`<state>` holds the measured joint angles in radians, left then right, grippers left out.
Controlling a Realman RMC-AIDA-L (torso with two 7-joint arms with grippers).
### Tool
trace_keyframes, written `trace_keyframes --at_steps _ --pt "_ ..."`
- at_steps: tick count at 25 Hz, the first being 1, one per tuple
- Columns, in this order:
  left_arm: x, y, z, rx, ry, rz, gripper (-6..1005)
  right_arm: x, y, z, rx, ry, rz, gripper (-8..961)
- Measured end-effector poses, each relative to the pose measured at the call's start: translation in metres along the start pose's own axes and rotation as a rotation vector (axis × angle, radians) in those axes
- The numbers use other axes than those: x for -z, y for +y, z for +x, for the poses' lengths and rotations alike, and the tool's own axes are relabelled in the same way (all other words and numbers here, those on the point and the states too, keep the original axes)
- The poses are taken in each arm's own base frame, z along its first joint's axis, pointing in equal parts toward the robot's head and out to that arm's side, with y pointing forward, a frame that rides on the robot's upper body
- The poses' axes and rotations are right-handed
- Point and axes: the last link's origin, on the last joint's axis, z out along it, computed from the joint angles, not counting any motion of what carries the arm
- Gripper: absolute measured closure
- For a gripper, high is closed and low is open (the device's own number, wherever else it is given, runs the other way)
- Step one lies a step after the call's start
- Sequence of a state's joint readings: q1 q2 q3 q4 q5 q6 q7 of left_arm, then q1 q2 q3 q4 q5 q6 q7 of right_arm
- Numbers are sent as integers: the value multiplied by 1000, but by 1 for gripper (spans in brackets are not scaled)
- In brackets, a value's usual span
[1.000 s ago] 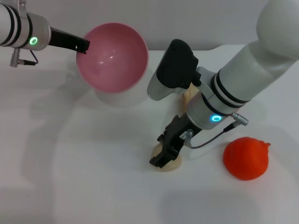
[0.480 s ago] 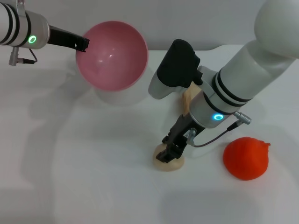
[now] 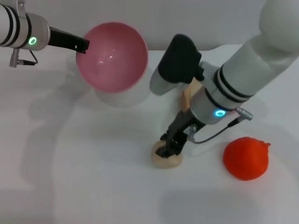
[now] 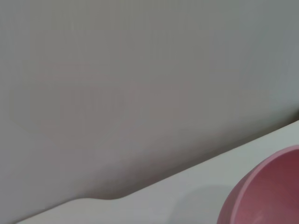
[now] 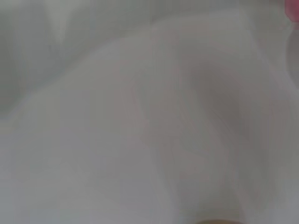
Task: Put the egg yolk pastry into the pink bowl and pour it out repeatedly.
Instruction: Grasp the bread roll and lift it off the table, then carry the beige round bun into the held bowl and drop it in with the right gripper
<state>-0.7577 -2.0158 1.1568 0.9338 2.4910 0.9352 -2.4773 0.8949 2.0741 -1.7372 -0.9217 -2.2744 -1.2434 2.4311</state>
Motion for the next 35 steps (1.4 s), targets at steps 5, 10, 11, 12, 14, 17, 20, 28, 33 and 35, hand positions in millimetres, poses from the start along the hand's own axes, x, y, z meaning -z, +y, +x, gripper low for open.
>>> trace_keyframes --at_steps 5,10,11,12,14,17,20,28,33,35 --pt "-1 1 -2 1 -9 -7 958 49 10 -18 49 -156 4 598" --pt "-1 3 -3 0 -21 -17 958 117 23 -34 147 -310 84 639" --pt "-1 4 -4 -2 -28 -22 957 131 25 -37 170 -348 117 647" --pt "-1 6 -4 -6 -35 -29 957 141 27 -39 185 -375 140 655" --pt "-1 6 -4 -6 -35 -29 957 157 29 -42 201 -436 192 672" --pt "-2 15 -7 -29 -67 -67 957 162 26 -45 205 -481 226 700" --pt "-2 28 -6 -58 -86 -113 958 146 17 -46 214 -485 239 721" --pt "-1 40 1 -92 -85 -144 957 111 -6 -45 150 -505 261 715" --pt "-2 43 3 -108 -85 -150 957 112 -10 -44 136 -526 281 581" --pt "-2 43 4 -115 -80 -149 957 118 -11 -41 125 -559 310 484"
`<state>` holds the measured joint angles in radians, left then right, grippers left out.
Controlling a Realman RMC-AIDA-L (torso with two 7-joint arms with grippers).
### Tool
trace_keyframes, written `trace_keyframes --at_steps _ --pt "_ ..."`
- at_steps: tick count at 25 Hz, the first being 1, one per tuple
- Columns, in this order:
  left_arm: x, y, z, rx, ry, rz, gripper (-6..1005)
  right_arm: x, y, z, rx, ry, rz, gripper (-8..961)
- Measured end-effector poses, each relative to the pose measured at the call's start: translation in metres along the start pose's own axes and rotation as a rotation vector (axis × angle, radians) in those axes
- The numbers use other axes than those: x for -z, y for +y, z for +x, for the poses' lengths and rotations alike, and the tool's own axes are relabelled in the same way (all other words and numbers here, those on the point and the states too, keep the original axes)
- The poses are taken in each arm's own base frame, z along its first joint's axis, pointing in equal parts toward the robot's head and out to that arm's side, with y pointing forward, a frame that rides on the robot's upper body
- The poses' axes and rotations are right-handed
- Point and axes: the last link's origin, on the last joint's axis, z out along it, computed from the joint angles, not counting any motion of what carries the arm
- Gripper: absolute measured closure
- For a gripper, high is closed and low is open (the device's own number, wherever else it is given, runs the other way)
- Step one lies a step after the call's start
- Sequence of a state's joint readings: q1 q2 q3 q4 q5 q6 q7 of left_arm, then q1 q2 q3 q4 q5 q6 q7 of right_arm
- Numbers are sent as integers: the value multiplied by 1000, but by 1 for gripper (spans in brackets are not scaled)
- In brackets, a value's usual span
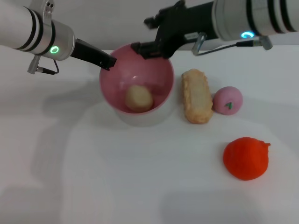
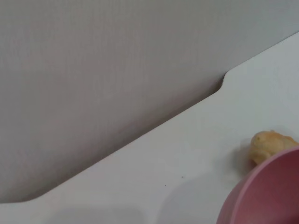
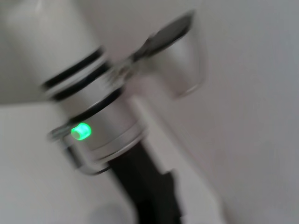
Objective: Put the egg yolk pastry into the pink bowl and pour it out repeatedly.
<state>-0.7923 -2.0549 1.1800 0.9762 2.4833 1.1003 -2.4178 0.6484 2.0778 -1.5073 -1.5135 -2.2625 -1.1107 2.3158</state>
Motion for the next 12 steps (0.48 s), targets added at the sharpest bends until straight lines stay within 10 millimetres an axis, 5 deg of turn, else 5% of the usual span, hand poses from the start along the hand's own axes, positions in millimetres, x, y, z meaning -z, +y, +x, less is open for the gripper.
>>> trace_keyframes --at_steps 8,12 --pt "-5 -2 -1 -61 29 44 957 63 -18 5 -89 -418 215 237" --pt "-12 1 -3 -111 48 85 957 90 -25 25 -159 -644 272 239"
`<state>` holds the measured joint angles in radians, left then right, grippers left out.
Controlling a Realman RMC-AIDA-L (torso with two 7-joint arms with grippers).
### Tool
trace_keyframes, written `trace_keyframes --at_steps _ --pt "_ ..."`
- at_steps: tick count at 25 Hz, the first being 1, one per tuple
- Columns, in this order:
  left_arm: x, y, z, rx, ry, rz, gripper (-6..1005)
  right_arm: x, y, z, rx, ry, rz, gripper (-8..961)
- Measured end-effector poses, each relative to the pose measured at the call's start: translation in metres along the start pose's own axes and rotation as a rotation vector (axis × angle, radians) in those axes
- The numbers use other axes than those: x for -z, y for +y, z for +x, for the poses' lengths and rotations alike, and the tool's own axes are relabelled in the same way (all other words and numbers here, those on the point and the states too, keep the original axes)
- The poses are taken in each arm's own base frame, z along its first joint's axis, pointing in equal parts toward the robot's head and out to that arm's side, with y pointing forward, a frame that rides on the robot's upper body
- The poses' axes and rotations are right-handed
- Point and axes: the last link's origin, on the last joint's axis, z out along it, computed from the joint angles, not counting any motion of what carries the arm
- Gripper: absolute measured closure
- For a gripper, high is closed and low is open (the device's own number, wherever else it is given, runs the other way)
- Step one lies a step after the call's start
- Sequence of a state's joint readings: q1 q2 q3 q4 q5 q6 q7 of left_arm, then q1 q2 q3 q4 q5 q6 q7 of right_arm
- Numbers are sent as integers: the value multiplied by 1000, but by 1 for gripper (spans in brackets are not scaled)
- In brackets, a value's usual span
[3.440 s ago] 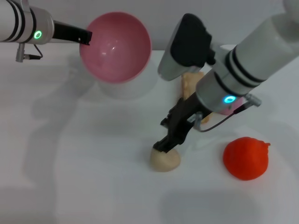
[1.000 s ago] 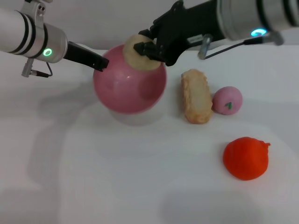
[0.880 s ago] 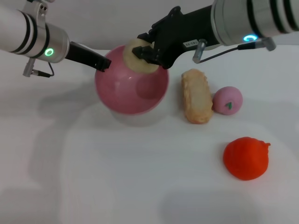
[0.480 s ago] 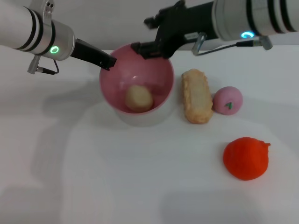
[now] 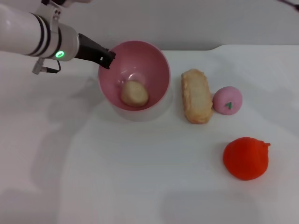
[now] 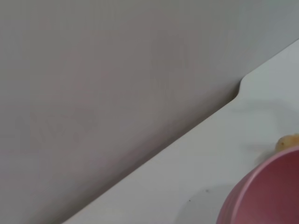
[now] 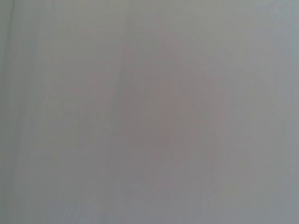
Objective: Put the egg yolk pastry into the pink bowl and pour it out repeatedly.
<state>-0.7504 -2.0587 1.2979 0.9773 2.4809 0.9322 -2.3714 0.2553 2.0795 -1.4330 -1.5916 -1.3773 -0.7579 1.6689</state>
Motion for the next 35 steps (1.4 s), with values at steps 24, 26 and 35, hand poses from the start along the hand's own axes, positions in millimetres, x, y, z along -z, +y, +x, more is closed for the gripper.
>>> trace_keyframes --at_steps 24,26,35 --pt "14 77 3 -391 622 377 958 151 -97 98 -87 -363 542 241" --pt "16 85 -3 -447 681 432 958 151 -97 98 -83 -364 541 241" --pt "21 111 -24 -594 869 558 957 137 -100 94 -77 -370 519 241"
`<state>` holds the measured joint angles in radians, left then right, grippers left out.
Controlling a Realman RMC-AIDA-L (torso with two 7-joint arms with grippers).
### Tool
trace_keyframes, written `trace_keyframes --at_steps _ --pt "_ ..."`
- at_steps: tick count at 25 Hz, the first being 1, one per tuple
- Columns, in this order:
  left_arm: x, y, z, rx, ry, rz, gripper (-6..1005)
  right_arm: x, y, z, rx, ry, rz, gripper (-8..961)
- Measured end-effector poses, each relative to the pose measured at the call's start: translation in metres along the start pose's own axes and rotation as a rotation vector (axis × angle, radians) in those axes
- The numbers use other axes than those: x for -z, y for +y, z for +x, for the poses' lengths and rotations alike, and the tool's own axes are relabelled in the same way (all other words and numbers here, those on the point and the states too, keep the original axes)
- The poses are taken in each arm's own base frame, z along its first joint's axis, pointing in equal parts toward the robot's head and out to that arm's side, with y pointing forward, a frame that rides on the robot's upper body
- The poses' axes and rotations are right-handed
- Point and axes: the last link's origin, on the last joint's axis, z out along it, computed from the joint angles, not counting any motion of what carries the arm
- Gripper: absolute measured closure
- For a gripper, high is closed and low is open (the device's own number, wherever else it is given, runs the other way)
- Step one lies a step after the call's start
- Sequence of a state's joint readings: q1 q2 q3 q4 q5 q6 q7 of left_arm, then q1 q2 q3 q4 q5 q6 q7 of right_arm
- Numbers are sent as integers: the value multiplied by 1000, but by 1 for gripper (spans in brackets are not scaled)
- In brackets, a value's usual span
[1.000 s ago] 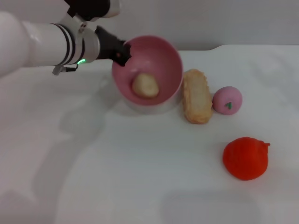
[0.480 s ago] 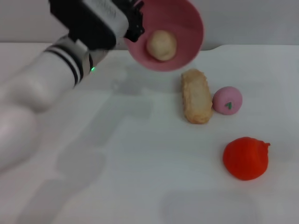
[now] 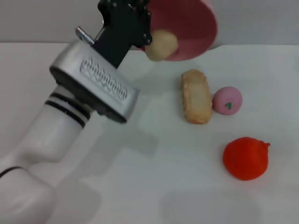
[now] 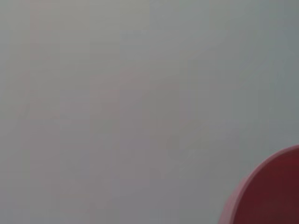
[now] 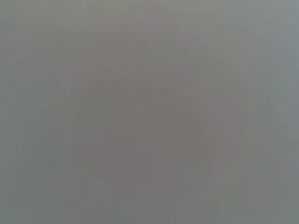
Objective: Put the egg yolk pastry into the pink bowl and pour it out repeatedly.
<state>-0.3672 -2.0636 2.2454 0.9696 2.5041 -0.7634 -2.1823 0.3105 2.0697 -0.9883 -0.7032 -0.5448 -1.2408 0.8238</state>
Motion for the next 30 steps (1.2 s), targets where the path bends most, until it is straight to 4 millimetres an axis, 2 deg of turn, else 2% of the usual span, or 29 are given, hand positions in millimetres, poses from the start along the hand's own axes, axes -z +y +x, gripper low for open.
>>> trace_keyframes --at_steps 4,14,17,18,20,22,23,25,26,27,28,30 --pt "7 3 0 -39 38 7 957 -5 3 3 -8 3 -11 241" --pt "7 3 -2 -18 25 1 958 -11 9 7 -7 21 -42 242" --pt "-14 -9 -11 98 -85 -52 958 -13 15 9 2 40 -83 242" --pt "-14 -9 -11 98 -85 -52 958 -15 17 8 -1 42 -99 242" --pt "-39 -23 -25 203 -228 -127 958 -20 25 3 -22 53 -157 242" --pt "-45 -27 -29 240 -272 -147 958 -28 36 -4 -54 83 -243 242" --pt "-61 -41 -39 332 -381 -181 958 -33 44 -9 -67 111 -310 242" --pt "-73 -51 -50 397 -485 -220 958 -42 60 -23 -77 174 -447 242" --pt "-76 -54 -53 414 -519 -230 958 -47 69 -32 -74 213 -522 242" --pt "-81 -59 -57 438 -565 -248 957 -54 88 -52 -62 297 -659 242" --pt "-81 -61 -59 446 -578 -250 957 -54 88 -52 -62 297 -659 242" --pt "-85 -69 -63 480 -622 -254 957 -59 111 -73 -7 389 -788 242"
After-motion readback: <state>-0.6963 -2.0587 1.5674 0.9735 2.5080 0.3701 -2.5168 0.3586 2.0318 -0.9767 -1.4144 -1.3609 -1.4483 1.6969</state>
